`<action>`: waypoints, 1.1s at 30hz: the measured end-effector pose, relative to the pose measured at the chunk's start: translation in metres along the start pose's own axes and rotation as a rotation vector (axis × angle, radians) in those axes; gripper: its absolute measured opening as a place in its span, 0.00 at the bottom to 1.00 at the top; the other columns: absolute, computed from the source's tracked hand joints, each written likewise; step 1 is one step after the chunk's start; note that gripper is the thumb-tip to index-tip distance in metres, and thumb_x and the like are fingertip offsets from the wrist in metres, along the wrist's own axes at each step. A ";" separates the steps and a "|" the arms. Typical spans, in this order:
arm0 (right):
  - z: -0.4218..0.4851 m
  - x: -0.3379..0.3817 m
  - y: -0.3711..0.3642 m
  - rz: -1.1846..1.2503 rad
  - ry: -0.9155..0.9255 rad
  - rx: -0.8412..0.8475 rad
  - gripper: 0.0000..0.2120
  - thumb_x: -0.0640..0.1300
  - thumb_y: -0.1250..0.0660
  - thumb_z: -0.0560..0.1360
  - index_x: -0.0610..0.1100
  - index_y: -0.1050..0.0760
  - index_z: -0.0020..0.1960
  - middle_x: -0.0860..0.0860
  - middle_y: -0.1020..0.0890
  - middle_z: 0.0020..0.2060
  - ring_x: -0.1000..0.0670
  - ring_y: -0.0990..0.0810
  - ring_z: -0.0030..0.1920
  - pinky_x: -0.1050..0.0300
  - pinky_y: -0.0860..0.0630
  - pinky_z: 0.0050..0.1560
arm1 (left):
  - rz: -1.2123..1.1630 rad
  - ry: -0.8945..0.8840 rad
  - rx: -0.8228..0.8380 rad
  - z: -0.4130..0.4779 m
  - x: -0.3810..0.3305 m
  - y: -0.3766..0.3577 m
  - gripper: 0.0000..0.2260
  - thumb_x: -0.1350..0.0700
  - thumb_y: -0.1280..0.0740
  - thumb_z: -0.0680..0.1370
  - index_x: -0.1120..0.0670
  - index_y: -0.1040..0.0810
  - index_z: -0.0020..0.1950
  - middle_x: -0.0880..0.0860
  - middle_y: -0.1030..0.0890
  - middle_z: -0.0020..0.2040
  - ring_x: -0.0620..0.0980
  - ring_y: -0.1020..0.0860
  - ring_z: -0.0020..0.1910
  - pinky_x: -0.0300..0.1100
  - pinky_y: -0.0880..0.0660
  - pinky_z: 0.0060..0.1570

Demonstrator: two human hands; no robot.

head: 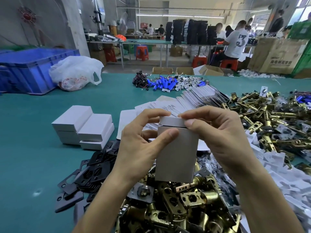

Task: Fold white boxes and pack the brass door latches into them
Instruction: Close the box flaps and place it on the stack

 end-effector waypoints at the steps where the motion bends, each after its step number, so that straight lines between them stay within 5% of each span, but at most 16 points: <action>1: 0.000 0.000 0.000 0.009 -0.004 0.007 0.08 0.39 0.30 0.68 0.49 0.14 0.42 0.49 0.13 0.38 0.54 0.17 0.39 0.62 0.21 0.43 | -0.003 -0.002 -0.005 0.000 0.000 -0.001 0.12 0.50 0.24 0.71 0.38 0.19 0.52 0.44 0.17 0.51 0.50 0.14 0.39 0.49 0.17 0.33; 6: -0.002 0.002 0.001 0.011 0.019 0.025 0.08 0.37 0.30 0.68 0.46 0.14 0.44 0.49 0.13 0.37 0.56 0.17 0.38 0.64 0.22 0.41 | -0.053 -0.006 -0.027 0.001 -0.002 -0.002 0.04 0.51 0.31 0.76 0.45 0.17 0.49 0.48 0.16 0.46 0.46 0.20 0.32 0.44 0.23 0.28; 14: -0.004 0.004 0.003 0.017 -0.004 0.070 0.06 0.39 0.26 0.70 0.47 0.14 0.46 0.48 0.13 0.40 0.54 0.16 0.42 0.57 0.18 0.46 | -0.049 -0.013 -0.039 0.003 0.000 -0.001 0.06 0.53 0.33 0.78 0.45 0.17 0.48 0.49 0.16 0.49 0.48 0.19 0.46 0.57 0.18 0.40; 19: -0.009 -0.002 0.002 0.027 -0.010 0.118 0.09 0.45 0.27 0.72 0.50 0.16 0.52 0.46 0.13 0.48 0.48 0.14 0.48 0.53 0.17 0.49 | -0.052 -0.005 -0.052 0.004 0.001 0.002 0.06 0.53 0.34 0.79 0.45 0.17 0.48 0.49 0.15 0.50 0.48 0.18 0.47 0.54 0.18 0.41; 24: -0.014 -0.012 -0.002 0.070 0.110 0.006 0.08 0.40 0.29 0.69 0.42 0.19 0.49 0.43 0.14 0.50 0.47 0.14 0.48 0.51 0.17 0.48 | -0.038 0.009 -0.027 0.004 0.000 0.002 0.07 0.53 0.35 0.79 0.47 0.17 0.48 0.47 0.15 0.49 0.44 0.19 0.45 0.46 0.19 0.40; 28: -0.013 -0.014 -0.001 0.045 0.168 0.003 0.07 0.39 0.29 0.69 0.42 0.18 0.47 0.47 0.14 0.48 0.50 0.15 0.52 0.60 0.20 0.51 | -0.036 0.016 -0.033 0.004 0.001 0.002 0.07 0.53 0.36 0.79 0.49 0.18 0.49 0.48 0.15 0.50 0.47 0.19 0.50 0.47 0.20 0.44; 33: -0.019 -0.017 -0.001 0.011 0.097 0.044 0.10 0.46 0.22 0.68 0.50 0.16 0.49 0.48 0.14 0.48 0.46 0.14 0.47 0.51 0.16 0.44 | -0.081 0.009 0.013 0.003 0.000 0.003 0.06 0.49 0.31 0.78 0.51 0.19 0.48 0.50 0.16 0.50 0.47 0.17 0.44 0.50 0.18 0.40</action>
Point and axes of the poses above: each hand's wrist, its own z-axis towards the middle knuckle, its own y-axis out of the back of the hand, x = y × z, the point moved 1 cm from there along z, towards the middle knuckle
